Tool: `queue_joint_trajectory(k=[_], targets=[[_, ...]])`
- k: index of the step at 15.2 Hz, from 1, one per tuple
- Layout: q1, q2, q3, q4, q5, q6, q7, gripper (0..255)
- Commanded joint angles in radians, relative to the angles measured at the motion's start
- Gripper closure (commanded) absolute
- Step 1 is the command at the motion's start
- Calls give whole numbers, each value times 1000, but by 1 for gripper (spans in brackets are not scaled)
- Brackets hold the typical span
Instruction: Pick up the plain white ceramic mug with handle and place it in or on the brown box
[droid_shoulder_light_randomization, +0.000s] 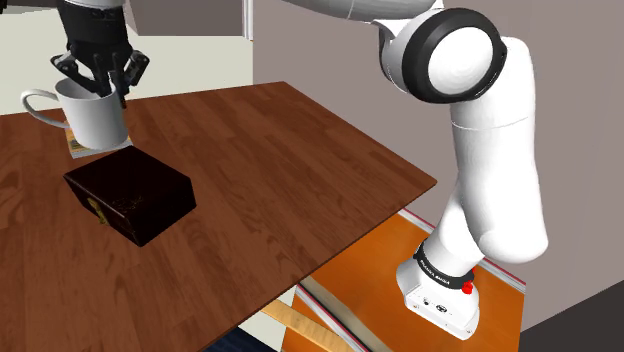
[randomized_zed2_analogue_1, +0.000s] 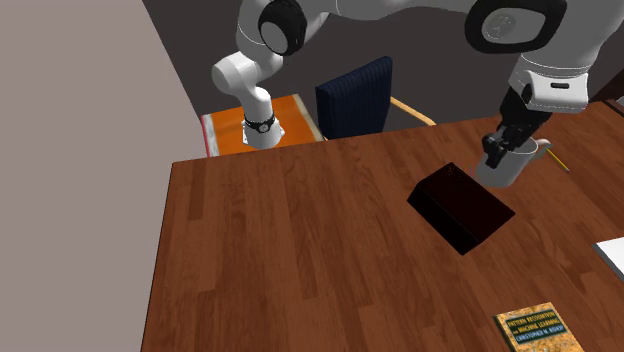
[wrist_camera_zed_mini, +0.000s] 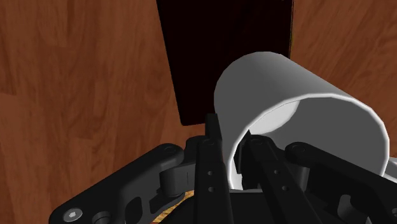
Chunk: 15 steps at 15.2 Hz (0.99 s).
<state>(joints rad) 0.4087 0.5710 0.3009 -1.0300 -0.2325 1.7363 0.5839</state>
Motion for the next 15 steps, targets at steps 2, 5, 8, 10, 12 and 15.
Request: queue_joint_trajectory(k=[2, 5, 8, 10, 12, 15], targets=[[49, 112, -10, 174, -24, -63, 9, 255], [35, 87, -7, 90, -20, -5, 17, 255], [24, 71, -5, 21, -19, 46, 24, 255], [19, 63, -5, -19, -19, 78, 28, 255], [14, 58, -5, -55, -19, 108, 31, 255], [8, 54, -5, -103, -20, 151, 37, 255]])
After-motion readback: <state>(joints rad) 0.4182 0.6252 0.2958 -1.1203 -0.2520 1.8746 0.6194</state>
